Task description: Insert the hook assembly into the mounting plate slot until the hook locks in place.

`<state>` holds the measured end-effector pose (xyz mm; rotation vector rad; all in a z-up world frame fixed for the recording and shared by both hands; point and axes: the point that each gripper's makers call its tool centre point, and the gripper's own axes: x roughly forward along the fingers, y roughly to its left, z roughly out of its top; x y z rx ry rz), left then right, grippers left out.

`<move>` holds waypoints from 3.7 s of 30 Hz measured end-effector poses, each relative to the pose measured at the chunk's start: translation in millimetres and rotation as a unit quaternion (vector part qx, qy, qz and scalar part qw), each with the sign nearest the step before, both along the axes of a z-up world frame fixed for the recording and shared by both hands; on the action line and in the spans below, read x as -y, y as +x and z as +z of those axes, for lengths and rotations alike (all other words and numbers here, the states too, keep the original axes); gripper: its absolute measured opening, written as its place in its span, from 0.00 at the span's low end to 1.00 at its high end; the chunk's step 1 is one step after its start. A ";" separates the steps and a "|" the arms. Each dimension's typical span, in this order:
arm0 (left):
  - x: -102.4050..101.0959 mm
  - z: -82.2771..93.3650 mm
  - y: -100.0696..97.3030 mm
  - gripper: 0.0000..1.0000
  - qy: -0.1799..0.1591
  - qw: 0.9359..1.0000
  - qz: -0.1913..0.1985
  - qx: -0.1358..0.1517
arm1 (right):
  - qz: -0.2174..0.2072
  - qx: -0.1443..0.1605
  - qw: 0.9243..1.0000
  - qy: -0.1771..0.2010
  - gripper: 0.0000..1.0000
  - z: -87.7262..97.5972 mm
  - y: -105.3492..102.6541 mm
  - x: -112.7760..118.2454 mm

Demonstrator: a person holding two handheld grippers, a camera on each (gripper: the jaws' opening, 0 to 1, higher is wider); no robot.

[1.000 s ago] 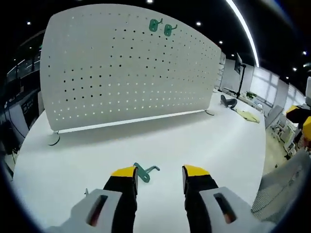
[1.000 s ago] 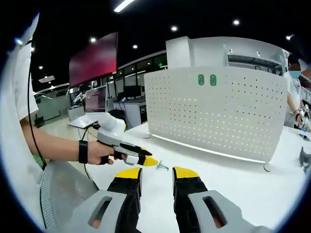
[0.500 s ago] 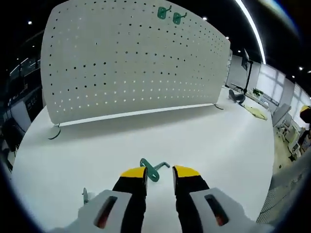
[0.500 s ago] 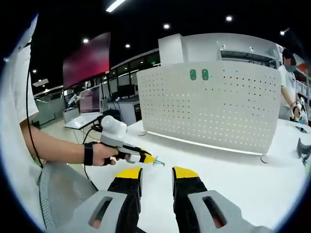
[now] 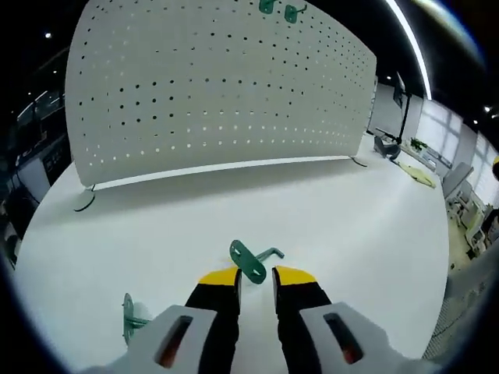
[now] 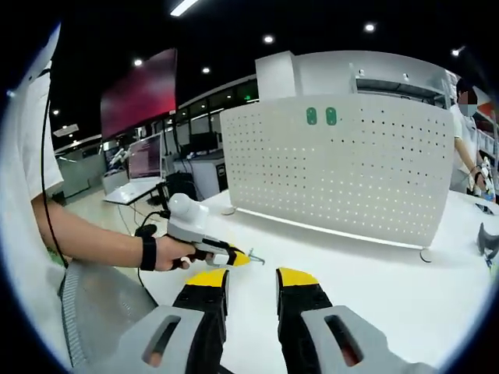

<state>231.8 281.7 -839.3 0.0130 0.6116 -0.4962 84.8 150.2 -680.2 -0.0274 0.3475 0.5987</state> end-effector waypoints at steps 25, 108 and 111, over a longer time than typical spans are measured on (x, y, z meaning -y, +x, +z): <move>0.5 4.6 0.8 0.04 0.032 0.999 -0.020 0.029 | 0.007 0.000 1.000 0.002 0.23 1.5 -0.2 -0.9; 50.4 170.3 -117.5 0.01 -0.066 0.958 -0.254 0.116 | 0.165 0.043 0.985 -0.028 0.23 15.5 9.1 -10.6; 52.9 173.8 -118.3 0.01 -0.062 0.956 -0.261 0.119 | 0.178 0.041 0.983 -0.028 0.23 14.3 11.4 -12.7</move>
